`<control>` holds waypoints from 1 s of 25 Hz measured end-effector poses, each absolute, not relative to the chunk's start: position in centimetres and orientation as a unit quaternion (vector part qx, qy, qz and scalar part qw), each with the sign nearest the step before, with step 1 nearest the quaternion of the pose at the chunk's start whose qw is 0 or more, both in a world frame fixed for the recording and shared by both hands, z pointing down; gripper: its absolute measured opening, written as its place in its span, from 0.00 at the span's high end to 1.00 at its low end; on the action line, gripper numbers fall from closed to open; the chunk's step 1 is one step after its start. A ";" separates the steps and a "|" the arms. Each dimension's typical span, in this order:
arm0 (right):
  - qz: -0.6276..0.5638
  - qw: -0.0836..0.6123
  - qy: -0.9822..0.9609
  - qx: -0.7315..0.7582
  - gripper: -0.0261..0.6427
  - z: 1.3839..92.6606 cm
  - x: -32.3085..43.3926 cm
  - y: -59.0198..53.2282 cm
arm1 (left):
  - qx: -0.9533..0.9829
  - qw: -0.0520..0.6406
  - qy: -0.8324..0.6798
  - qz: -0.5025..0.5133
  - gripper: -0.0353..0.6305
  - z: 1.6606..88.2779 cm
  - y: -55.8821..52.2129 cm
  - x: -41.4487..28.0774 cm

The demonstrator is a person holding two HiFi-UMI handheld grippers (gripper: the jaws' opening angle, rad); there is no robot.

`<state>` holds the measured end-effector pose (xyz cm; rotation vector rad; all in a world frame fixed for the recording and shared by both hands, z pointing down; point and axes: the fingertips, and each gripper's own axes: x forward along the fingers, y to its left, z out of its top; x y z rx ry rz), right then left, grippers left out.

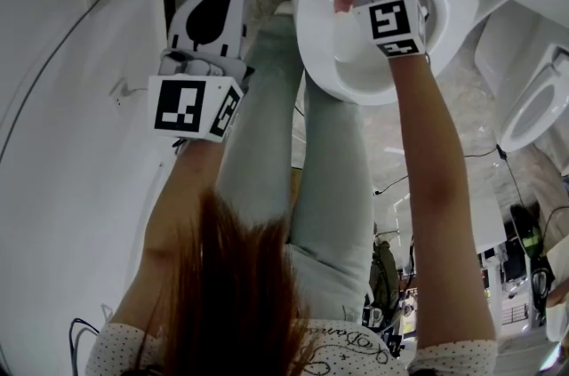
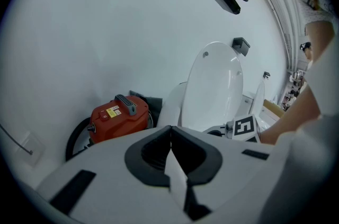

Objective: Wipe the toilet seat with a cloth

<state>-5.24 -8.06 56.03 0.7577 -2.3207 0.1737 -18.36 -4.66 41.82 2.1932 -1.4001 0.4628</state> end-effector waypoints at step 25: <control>0.114 0.207 -0.874 0.425 0.92 43.7 1.2 -7.4 | 0.830 0.209 -0.496 0.150 0.96 35.8 -5.6 -15.6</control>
